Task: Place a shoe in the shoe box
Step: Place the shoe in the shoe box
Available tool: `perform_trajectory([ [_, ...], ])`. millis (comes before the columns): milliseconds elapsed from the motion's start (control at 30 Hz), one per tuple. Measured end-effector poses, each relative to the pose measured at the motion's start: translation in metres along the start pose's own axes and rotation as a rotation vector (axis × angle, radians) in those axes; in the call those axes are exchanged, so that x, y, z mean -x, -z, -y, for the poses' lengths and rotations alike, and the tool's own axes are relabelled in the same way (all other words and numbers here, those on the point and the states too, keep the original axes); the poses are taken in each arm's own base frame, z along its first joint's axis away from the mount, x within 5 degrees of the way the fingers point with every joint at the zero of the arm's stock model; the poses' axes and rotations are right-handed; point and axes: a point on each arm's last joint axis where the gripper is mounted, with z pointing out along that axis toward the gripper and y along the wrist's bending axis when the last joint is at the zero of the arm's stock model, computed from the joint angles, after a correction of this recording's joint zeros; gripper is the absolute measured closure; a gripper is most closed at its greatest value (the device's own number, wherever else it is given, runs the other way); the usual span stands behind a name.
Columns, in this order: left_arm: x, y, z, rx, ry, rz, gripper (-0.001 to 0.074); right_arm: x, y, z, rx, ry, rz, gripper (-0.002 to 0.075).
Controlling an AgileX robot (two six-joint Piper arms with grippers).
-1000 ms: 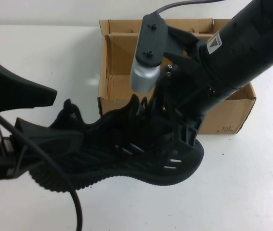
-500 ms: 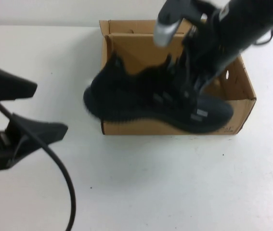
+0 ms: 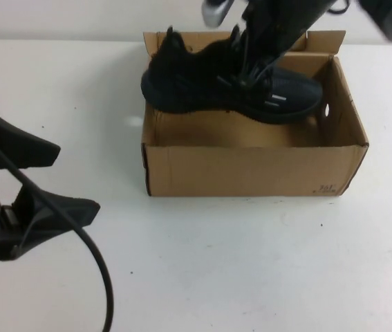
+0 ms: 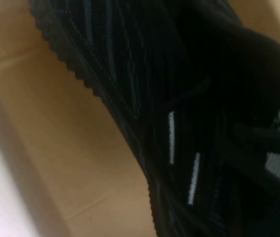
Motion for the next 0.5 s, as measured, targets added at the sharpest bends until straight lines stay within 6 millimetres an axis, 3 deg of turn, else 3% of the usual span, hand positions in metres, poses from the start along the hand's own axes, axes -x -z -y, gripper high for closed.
perform_trajectory([
  [133,-0.001,-0.005,-0.004,-0.012,0.018,-0.015,0.0065,-0.011,-0.048,0.007,-0.003,0.025,-0.092,0.0715],
  [233,-0.002,-0.009,-0.006,-0.024,0.038,-0.026,0.0065,-0.020,-0.070,0.009,0.008,0.028,-0.136,0.0715],
  [500,-0.004,-0.016,-0.012,-0.038,0.096,-0.046,0.0065,-0.025,-0.087,0.013,-0.013,0.032,-0.150,0.0715],
])
